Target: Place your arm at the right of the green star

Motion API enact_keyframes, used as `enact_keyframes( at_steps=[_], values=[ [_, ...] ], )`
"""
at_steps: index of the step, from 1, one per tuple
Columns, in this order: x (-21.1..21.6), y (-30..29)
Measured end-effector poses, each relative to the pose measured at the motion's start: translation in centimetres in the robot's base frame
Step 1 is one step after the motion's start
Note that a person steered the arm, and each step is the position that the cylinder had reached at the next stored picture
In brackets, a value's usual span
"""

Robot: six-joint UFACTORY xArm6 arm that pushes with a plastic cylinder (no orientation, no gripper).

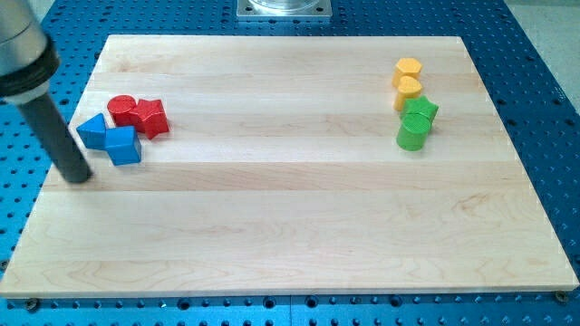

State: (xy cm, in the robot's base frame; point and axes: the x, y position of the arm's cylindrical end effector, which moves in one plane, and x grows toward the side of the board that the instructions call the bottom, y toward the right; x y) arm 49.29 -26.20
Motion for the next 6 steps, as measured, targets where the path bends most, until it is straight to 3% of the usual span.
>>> enact_keyframes(
  at_steps=[3, 4, 5, 6],
  values=[
    [-4.1, 5.9],
    [2.3, 9.9],
    [7.5, 22.4],
    [7.1, 36.4]
  ],
)
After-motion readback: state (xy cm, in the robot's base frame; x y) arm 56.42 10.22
